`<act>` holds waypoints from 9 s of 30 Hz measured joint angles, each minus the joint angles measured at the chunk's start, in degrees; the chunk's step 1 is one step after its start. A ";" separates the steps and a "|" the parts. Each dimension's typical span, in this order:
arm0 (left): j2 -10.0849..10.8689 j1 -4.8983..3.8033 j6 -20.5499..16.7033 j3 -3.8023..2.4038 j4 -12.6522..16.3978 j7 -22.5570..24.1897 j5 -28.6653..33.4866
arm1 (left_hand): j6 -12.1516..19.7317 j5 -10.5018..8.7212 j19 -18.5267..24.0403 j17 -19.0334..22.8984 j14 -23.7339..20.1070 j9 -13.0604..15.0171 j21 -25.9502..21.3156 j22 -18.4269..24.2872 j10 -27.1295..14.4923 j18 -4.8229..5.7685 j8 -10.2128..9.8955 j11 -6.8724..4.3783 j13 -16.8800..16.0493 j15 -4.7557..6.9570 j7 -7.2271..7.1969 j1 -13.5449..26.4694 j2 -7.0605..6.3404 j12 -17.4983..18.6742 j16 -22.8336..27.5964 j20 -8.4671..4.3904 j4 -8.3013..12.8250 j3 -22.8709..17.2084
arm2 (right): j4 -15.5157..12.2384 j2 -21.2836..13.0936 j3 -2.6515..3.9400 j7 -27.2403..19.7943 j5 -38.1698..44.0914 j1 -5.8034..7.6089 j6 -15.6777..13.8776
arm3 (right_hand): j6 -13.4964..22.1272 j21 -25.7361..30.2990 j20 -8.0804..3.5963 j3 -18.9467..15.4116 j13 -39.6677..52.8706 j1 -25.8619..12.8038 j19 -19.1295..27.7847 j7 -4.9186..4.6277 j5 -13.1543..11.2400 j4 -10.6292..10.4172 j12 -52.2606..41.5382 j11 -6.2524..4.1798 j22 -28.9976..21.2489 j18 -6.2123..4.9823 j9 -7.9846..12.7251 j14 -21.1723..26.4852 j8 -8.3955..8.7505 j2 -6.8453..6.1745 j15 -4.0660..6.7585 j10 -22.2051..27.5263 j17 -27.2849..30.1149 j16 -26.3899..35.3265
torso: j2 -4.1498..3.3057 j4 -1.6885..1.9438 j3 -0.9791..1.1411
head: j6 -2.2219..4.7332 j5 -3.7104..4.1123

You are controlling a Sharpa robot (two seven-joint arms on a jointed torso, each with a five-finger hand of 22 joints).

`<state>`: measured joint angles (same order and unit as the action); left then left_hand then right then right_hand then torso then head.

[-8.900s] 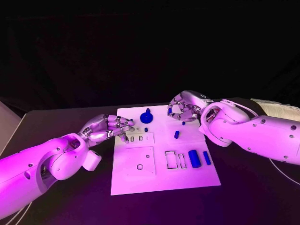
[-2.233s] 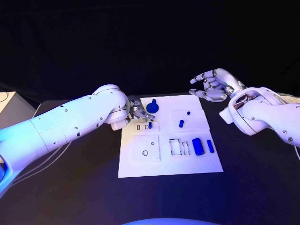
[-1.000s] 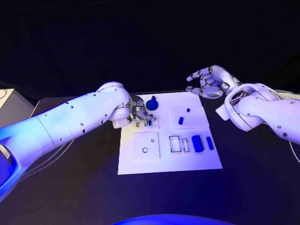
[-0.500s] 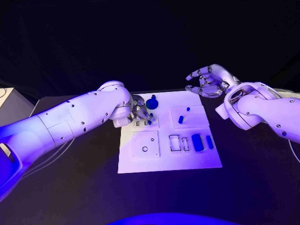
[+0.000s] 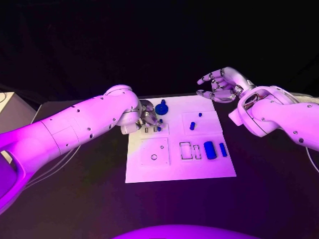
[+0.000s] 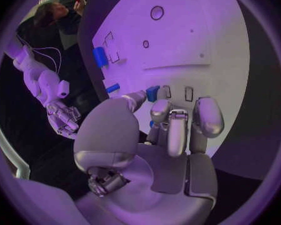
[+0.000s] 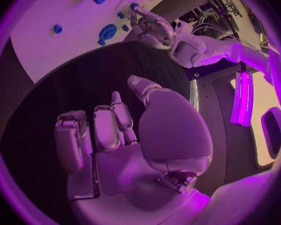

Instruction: Assemble the parts on the task board

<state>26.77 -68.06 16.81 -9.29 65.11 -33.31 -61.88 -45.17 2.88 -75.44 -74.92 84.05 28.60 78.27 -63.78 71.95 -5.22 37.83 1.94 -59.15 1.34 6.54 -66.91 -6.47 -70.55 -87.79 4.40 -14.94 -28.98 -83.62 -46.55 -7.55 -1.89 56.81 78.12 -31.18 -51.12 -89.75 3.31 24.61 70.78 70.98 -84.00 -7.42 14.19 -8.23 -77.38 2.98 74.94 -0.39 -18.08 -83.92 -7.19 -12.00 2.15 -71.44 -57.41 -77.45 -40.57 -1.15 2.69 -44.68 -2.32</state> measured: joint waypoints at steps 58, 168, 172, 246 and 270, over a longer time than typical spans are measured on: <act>5.46 0.05 -5.77 0.33 5.09 0.92 7.26 | -1.22 18.88 -1.88 0.00 -0.11 0.43 2.00 -4.86 2.90 -0.01 8.09 -3.48 9.69 2.76 -0.60 6.96 -3.24 9.21 -0.67 -2.44 8.09 -16.39 | 0.72 -0.51 -0.02 0.96 -0.01 -0.24 1.12 | 0.12 0.00 0.42 0.17 -0.03 -0.40 0.00 -0.11 -0.36 -0.17 0.00 0.00 -0.04 0.00 -0.05 -0.20 0.22 0.40 -0.20 0.00 0.07 0.00 | 0.05 0.07 0.07 | -0.27 -0.81; 1.52 -0.04 -5.64 3.62 1.21 0.06 -0.42 | -5.41 17.24 -2.89 0.01 -0.11 12.07 2.66 -6.58 5.67 -0.01 8.41 -4.20 9.11 3.58 -2.89 10.47 -1.01 9.14 -1.39 -3.07 11.09 -12.43 | 0.80 -0.57 -0.02 1.47 0.07 -0.24 1.43 | 0.08 0.00 0.40 0.16 -0.08 -0.63 0.00 -0.08 -0.56 -0.16 0.00 0.00 -0.01 0.01 -0.11 -0.20 0.22 0.17 -0.20 0.00 -0.10 0.00 | -0.09 0.04 0.01 | -1.99 -0.49; 1.43 -0.06 -5.64 3.61 1.15 0.07 -0.43 | -6.45 16.74 -2.89 0.01 -0.13 12.12 2.66 -6.58 5.70 -0.01 8.06 -4.22 9.11 3.59 -3.76 9.99 -0.54 9.14 -1.39 -3.07 9.65 -9.37 | 0.85 -0.49 -0.02 1.47 0.07 -0.24 1.44 | 0.08 0.00 0.40 0.17 -0.08 -0.63 0.00 -0.07 -0.56 -0.17 0.00 0.00 -0.02 0.01 -0.14 -0.20 0.22 0.17 -0.20 0.00 -0.10 0.00 | -0.10 0.10 0.02 | -2.13 -0.46; 3.08 -0.87 -5.59 -7.11 -5.10 -0.14 -2.02 | 1.66 8.00 0.20 0.01 -0.21 5.65 -1.55 -1.13 -4.06 0.88 -6.91 0.02 20.27 0.36 0.42 2.54 -1.25 15.14 1.56 0.23 -1.65 10.72 | 1.17 -0.99 -0.01 1.37 0.09 -0.47 1.59 | 0.00 0.00 0.40 0.32 -0.06 -0.85 0.00 0.00 -0.55 -0.32 0.00 0.00 -0.02 0.00 -0.16 -0.20 0.45 0.39 -0.20 0.00 -0.26 0.00 | -0.61 -0.20 0.09 | 0.34 -0.26; -0.92 -1.03 -5.76 -6.64 -12.62 0.08 -3.66 | -0.31 8.25 0.20 0.01 -0.21 4.95 -1.55 -0.95 -4.48 0.88 -7.13 0.43 20.99 0.36 0.31 2.02 -0.73 15.14 1.56 0.23 -1.81 11.20 | 0.53 -1.51 0.12 1.37 0.11 -0.23 1.53 | 0.17 0.00 0.40 0.32 -0.06 -0.85 0.00 -0.16 -0.55 -0.32 0.00 0.00 -0.04 0.00 -0.14 -0.20 0.45 0.39 -0.20 0.00 -0.28 0.00 | -1.88 -0.51 0.02 | 0.74 -0.49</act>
<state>25.85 -69.09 11.06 -15.92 52.49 -33.23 -65.54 -45.48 11.13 -75.24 -74.91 83.84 33.55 76.72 -64.73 67.47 -4.34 30.70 2.38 -38.17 1.71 6.85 -64.89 -7.20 -55.42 -86.23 4.63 -16.76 -17.78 -83.09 -48.06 -7.43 -0.52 56.92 77.90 -29.65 -50.95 -89.75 3.71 24.93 70.72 70.12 -84.01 -7.59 13.64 -8.55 -77.38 2.98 74.91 -0.39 -18.22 -84.12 -6.74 -11.61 1.95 -71.44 -57.69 -77.45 -42.46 -1.66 2.71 -43.95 -2.82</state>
